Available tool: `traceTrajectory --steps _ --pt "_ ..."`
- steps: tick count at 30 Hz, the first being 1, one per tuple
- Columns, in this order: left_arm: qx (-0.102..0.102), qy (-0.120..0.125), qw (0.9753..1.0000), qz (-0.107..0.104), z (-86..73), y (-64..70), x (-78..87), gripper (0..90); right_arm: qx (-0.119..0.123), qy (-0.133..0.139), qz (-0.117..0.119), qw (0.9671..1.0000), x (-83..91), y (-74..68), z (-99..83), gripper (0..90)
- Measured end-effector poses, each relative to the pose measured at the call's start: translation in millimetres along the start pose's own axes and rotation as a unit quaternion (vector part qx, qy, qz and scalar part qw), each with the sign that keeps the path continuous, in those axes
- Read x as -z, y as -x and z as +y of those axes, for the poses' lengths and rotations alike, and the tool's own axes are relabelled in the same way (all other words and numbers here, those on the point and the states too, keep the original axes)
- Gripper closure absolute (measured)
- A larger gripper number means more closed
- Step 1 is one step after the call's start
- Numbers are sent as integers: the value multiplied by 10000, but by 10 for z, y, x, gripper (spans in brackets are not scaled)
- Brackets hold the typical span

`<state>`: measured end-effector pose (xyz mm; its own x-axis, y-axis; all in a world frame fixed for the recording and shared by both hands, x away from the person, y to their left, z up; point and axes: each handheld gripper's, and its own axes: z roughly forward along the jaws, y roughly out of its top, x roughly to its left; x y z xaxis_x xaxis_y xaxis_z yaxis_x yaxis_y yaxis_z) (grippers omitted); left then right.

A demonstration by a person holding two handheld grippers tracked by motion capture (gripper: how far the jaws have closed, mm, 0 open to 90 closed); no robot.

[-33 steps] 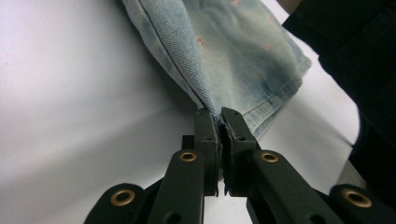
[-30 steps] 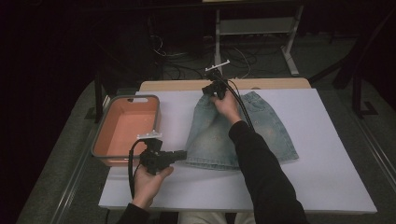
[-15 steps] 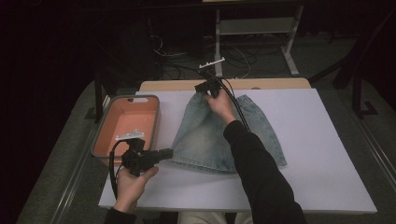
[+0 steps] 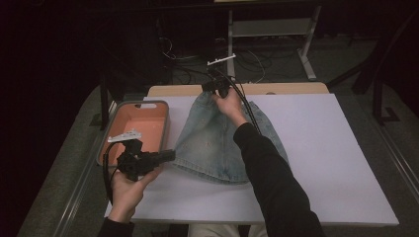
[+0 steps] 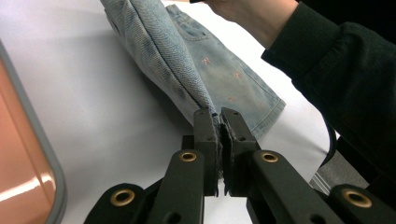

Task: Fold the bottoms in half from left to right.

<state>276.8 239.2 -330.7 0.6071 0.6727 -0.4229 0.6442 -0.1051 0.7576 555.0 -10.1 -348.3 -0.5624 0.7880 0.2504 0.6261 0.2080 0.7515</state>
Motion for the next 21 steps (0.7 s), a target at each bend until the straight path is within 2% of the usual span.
traceTrajectory --steps 3,9,12,21 --pt "-69 -38 9999 -108 12 62 -71 861 -82 -56 55 9999 23 58 -9 845" --pt "-343 -133 9983 -445 29 242 -297 860 -131 -58 180 9997 95 177 -45 845" --pt "-374 -152 9972 -624 36 306 -412 860 -117 -60 211 9997 134 225 -54 846" --pt "-574 -256 9948 -802 100 450 -626 861 -216 20 254 9994 235 407 -124 846"
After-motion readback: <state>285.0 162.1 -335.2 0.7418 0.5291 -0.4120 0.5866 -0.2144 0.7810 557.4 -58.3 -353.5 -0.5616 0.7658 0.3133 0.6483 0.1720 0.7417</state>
